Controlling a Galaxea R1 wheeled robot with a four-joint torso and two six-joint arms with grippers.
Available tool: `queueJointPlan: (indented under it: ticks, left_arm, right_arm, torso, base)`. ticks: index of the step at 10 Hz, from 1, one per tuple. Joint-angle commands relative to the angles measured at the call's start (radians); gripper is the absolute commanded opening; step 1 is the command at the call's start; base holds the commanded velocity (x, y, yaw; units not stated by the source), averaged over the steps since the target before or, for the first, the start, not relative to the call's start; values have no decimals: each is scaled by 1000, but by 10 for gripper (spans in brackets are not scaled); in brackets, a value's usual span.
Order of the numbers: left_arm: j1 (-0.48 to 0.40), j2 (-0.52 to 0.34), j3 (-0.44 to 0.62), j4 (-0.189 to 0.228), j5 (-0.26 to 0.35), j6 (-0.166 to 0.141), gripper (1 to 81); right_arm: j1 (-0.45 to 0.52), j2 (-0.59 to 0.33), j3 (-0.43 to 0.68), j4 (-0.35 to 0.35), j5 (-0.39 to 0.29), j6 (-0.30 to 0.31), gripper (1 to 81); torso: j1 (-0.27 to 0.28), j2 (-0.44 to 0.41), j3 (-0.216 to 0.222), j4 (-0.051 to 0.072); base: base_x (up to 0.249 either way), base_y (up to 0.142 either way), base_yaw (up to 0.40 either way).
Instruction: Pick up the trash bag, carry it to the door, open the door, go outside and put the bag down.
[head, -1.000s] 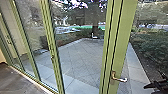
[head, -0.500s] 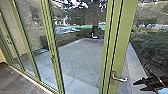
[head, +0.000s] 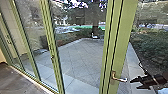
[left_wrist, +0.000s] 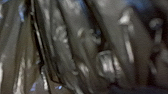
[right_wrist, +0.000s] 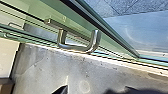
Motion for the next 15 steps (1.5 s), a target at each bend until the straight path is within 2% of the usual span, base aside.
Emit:
queueJointPlan:
  ticks: [1, 3, 4, 7, 10, 15]
  left_arm:
    - [-36, 6, 10, -9, 91, 5, 10]
    - [-36, 4, 10, -12, 91, 5, 10]
    - [-36, 4, 10, -12, 91, 5, 10]
    - [-35, -2, 10, -18, 91, 6, 10]
    - [-33, -2, 10, -17, 91, 6, 10]
    - [-27, -5, 10, -18, 90, 6, 10]
  right_arm:
    - [127, 16, -40, 70, -6, 39, 811]
    - [110, 59, -77, 70, 9, 103, 811]
    - [110, 84, -86, 70, 29, 119, 811]
    - [96, 137, -173, 73, 28, 134, 811]
    - [84, 165, -235, 75, 29, 191, 811]
    - [84, 251, -347, 75, 19, 205, 811]
  torso:
    - [0, 0, 0, 0]
    - [0, 0, 0, 0]
    - [0, 0, 0, 0]
    - [0, 0, 0, 0]
    - [0, 0, 0, 0]
    - [0, 0, -1, 0]
  base:
    - [0, 0, 0]
    - [0, 0, 0]
    - [0, 0, 0]
    - [0, 0, 0]
    - [0, 0, 0]
    - [0, 0, 0]
